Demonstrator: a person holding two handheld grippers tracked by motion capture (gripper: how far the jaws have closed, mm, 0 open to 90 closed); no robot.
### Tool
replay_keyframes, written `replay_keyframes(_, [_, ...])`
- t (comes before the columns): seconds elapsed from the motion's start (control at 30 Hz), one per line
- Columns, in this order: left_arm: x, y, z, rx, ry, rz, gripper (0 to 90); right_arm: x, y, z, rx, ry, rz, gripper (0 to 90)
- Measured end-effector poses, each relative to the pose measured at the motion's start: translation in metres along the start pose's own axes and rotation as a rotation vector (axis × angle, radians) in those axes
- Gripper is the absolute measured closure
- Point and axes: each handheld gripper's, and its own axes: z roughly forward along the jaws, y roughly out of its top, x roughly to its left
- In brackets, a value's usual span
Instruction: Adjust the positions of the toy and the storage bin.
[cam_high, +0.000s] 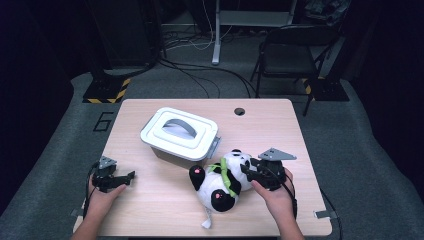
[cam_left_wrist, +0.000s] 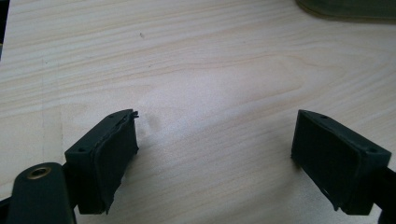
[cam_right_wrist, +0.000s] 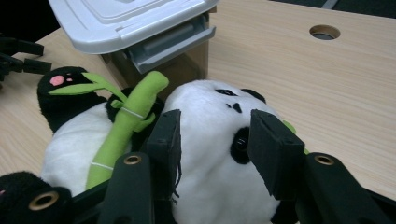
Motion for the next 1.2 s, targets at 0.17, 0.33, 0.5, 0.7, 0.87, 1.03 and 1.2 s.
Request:
replay_keyframes(0.17, [0.000, 0.000, 0.000, 0.000, 0.000, 0.000, 14.0, 0.006, 0.003, 0.003, -0.001, 0.011, -0.014, 54.0])
replay_keyframes(0.33, [0.000, 0.000, 0.000, -0.004, 0.001, -0.001, 14.0, 0.010, 0.005, 0.006, -0.003, 0.027, -0.021, 54.2])
replay_keyframes(0.5, [0.000, 0.000, 0.000, -0.004, 0.001, -0.001, 14.0, 0.015, 0.006, 0.009, -0.004, 0.039, -0.033, 54.6])
replay_keyframes(0.7, [0.000, 0.000, 0.000, 0.003, 0.000, 0.001, 14.0, 0.022, 0.007, 0.016, 0.007, 0.058, -0.048, 54.6])
replay_keyframes(0.87, [0.000, 0.000, 0.000, -0.004, 0.002, 0.000, 14.0, 0.027, 0.007, 0.021, 0.007, 0.074, -0.050, 54.6])
replay_keyframes(1.03, [0.000, 0.000, 0.000, -0.004, 0.001, -0.001, 14.0, 0.033, 0.012, 0.025, -0.002, 0.088, -0.051, 54.5])
replay_keyframes(1.2, [0.000, 0.000, 0.000, -0.002, 0.000, 0.000, 14.0, 0.038, 0.020, 0.029, -0.010, 0.092, -0.054, 52.5])
